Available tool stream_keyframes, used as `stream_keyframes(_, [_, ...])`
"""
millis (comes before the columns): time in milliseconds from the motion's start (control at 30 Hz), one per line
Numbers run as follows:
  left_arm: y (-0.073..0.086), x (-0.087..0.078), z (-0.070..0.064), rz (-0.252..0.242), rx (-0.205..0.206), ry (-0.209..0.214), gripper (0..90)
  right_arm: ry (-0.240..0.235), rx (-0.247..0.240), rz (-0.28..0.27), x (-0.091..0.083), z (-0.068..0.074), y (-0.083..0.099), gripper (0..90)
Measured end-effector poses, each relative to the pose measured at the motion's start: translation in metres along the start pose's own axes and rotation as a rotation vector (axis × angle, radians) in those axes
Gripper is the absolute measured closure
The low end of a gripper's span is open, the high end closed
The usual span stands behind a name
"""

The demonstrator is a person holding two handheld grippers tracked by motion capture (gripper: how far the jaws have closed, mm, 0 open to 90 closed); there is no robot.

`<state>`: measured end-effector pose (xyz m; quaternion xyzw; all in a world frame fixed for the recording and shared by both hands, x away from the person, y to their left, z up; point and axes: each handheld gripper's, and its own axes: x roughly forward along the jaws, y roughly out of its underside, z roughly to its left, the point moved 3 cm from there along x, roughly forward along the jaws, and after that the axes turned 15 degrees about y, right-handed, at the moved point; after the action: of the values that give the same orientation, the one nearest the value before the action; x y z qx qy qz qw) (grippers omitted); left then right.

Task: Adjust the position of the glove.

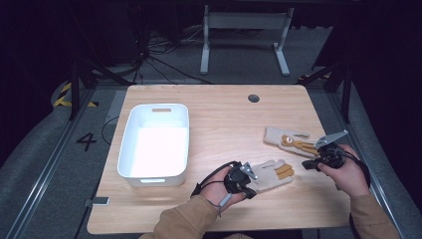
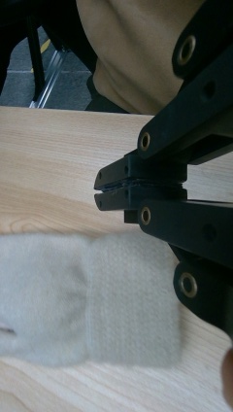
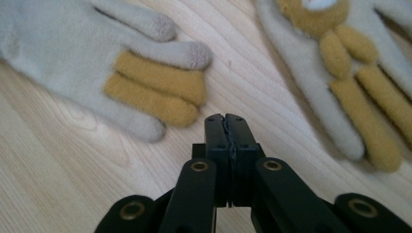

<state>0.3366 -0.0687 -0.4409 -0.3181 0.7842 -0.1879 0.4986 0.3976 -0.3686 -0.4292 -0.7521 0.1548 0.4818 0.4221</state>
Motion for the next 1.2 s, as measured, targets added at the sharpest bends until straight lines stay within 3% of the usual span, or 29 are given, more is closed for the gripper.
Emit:
stream_keyframes(700, [0.003,0.028,0.013,0.037,-0.012,0.038,87.9,-0.001,0.002,0.022,0.003,0.003,0.011,89.8])
stream_keyframes(1200, [0.007,0.025,0.023,0.045,-0.051,-0.018,87.7,-0.002,-0.002,0.019,0.003,0.004,0.011,89.7])
